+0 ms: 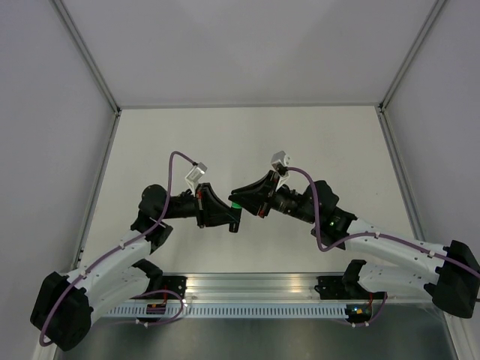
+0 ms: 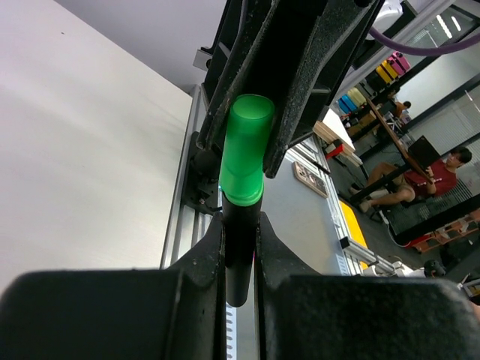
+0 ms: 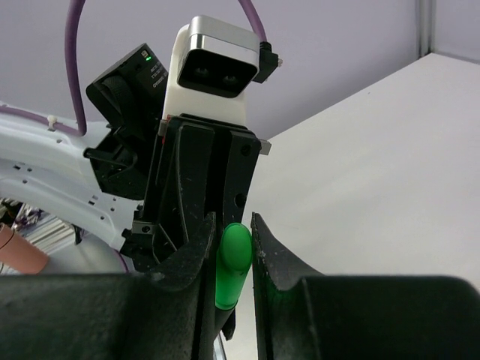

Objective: Insert the pens into the pen caps

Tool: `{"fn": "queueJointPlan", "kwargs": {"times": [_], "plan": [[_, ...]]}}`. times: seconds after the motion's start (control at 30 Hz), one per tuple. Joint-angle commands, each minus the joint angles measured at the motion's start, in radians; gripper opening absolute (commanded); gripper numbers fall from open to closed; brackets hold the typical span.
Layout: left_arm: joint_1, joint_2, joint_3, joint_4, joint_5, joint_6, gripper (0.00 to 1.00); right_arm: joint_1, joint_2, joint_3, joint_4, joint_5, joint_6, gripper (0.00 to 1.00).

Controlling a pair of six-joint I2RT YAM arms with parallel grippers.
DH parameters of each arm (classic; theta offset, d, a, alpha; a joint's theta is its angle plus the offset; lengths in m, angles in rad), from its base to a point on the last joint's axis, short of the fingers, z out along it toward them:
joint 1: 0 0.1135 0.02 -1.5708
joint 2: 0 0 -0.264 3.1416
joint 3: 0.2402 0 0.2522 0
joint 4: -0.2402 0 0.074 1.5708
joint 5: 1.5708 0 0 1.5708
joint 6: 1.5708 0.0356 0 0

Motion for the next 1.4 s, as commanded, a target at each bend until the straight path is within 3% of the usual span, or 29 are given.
{"fn": "queueJointPlan", "kwargs": {"times": [0.0,0.27,0.47,0.67,0.8,0.87,1.03,1.37], "plan": [[0.035,-0.005,0.175,0.128,-0.383,0.012,0.02,0.106,0.037,-0.116,-0.298,-0.18,0.014,0.0],[0.037,0.028,0.213,0.193,-0.358,-0.063,0.02,0.149,0.065,-0.145,-0.224,-0.246,0.003,0.0],[0.038,0.013,0.256,0.096,-0.366,-0.037,0.02,0.17,0.065,-0.176,-0.152,-0.265,0.038,0.0],[0.037,0.041,0.218,0.128,-0.306,-0.034,0.02,0.172,0.045,-0.083,-0.269,-0.128,0.02,0.0],[0.037,0.061,0.152,0.225,-0.205,-0.018,0.02,0.163,0.034,0.091,-0.408,0.114,-0.032,0.08],[0.037,0.061,0.123,0.231,-0.174,0.002,0.02,0.143,0.051,0.201,-0.455,0.152,-0.046,0.13],[0.037,0.047,0.069,0.2,-0.107,0.078,0.02,0.107,0.12,0.38,-0.504,0.186,-0.1,0.3],[0.037,0.015,0.025,0.127,-0.079,0.159,0.02,0.071,0.18,0.474,-0.506,0.192,-0.115,0.6]]}}
